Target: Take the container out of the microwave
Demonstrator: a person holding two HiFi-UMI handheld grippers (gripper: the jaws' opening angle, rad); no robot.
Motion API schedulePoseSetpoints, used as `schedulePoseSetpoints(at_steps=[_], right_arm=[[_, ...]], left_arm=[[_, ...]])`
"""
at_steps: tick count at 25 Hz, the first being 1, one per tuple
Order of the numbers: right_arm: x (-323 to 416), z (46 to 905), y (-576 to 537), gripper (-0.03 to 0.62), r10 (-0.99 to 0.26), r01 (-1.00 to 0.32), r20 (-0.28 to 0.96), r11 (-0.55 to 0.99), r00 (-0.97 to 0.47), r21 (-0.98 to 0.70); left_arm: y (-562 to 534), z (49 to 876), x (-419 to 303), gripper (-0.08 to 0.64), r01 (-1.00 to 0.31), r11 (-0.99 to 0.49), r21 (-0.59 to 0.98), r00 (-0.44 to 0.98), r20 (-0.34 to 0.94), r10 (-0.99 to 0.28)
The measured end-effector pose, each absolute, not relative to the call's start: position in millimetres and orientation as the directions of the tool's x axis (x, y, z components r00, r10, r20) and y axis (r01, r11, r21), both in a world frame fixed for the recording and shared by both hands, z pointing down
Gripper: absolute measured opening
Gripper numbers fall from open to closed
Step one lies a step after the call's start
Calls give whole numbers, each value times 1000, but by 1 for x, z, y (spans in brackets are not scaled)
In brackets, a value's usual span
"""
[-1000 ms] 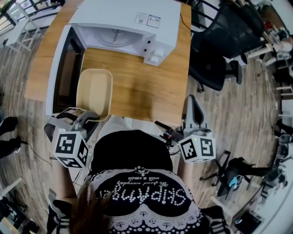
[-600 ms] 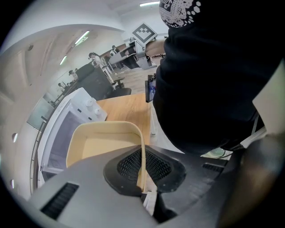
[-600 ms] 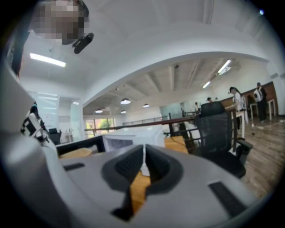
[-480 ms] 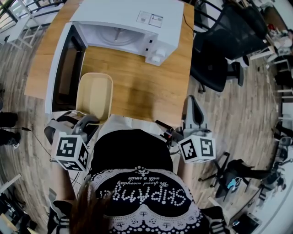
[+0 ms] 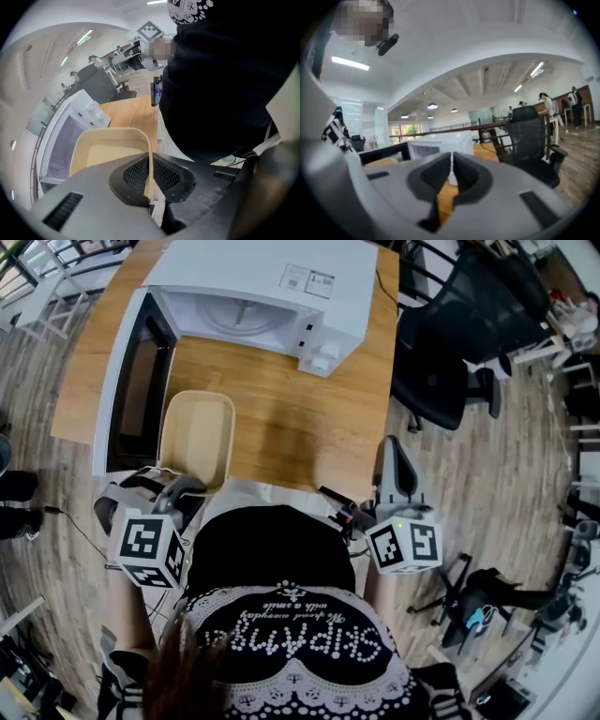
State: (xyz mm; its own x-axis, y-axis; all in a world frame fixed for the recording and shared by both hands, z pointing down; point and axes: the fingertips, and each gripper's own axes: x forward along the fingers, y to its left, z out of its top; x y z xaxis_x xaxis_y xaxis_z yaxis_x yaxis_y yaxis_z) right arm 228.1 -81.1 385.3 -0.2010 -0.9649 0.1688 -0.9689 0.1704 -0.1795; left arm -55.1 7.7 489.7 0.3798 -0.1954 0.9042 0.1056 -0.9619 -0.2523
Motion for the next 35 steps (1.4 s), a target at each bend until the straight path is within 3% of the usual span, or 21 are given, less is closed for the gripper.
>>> schedulePoseSetpoints(at_steps=[35], right_arm=[[237,384,-91,35,-962,-971,187,168,-199,-168]], left_arm=[[-8,485,-48,35,141,-957,-252,366,912,-186]])
